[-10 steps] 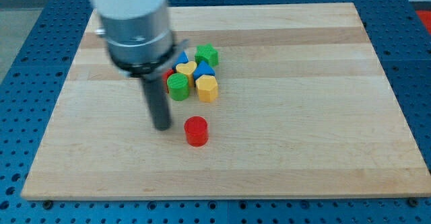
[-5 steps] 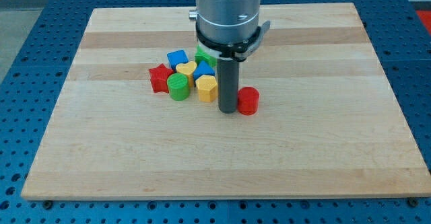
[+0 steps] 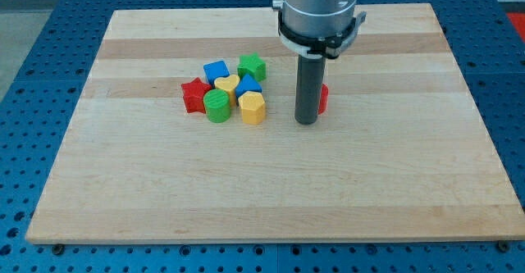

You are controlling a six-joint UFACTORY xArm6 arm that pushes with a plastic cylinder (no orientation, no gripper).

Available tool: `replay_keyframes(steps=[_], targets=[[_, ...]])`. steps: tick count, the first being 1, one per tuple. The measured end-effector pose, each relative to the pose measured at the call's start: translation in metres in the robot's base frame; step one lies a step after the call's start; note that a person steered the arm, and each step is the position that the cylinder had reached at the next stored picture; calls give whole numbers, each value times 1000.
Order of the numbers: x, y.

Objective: Move the red circle closer to the blue triangle

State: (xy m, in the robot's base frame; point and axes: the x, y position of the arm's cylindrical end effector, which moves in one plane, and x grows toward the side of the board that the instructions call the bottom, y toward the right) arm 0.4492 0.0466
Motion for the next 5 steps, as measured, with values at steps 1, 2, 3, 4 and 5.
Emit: replay_keyframes(steps=[1, 2, 3, 4, 5], targets=[[21, 16], [21, 54], [-6, 62], [-33, 33], [-49, 3]])
